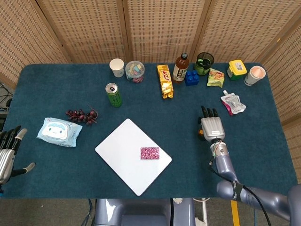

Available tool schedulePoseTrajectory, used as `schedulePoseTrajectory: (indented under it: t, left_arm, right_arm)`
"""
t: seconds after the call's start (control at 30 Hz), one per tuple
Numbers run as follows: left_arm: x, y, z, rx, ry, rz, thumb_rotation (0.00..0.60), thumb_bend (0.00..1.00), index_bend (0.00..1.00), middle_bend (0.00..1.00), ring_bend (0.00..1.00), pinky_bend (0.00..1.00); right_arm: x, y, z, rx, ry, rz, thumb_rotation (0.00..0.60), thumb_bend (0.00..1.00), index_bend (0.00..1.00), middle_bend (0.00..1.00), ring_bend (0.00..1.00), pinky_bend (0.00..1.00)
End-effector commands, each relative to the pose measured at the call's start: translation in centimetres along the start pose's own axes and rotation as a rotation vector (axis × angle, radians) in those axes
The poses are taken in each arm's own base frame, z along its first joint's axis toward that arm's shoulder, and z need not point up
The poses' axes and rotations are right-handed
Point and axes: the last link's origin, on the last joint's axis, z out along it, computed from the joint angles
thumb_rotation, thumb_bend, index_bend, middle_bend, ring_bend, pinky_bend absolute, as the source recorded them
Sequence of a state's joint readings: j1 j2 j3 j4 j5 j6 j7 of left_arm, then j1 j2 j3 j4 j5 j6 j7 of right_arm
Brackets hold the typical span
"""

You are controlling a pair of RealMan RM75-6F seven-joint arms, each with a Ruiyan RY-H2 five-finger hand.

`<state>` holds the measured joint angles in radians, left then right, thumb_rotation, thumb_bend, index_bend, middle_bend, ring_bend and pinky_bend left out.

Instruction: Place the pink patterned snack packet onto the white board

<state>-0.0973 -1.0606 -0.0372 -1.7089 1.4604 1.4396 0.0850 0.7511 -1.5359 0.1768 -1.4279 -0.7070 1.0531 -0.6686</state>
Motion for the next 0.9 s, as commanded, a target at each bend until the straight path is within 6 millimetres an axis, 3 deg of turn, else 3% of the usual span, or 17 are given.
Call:
schedulePoseTrajectory:
  t: [0.03, 0.43, 0.9]
  left_arm:
    - [0.0, 0.0, 0.0, -0.001, -0.003, 0.000, 0.600, 0.00, 0.00, 0.00, 0.00, 0.00]
    - [0.0, 0.0, -0.1, -0.003, -0.004, -0.004, 0.600, 0.00, 0.00, 0.00, 0.00, 0.00]
    - [-0.2, 0.0, 0.1, 0.002, -0.013, 0.002, 0.600, 0.00, 0.00, 0.00, 0.00, 0.00]
  right_arm:
    - [-0.5, -0.1, 0.1, 0.006, -0.006, -0.003, 0.600, 0.36, 0.38, 0.00, 0.00, 0.00]
    - [-1.5, -0.7, 0.3, 0.009, -0.018, -0.009, 0.600, 0.36, 0.38, 0.00, 0.00, 0.00]
    - [-3.0, 1.0, 1.1, -0.043, -0.048, -0.018, 0.600, 0.36, 0.38, 0.00, 0.00, 0.00]
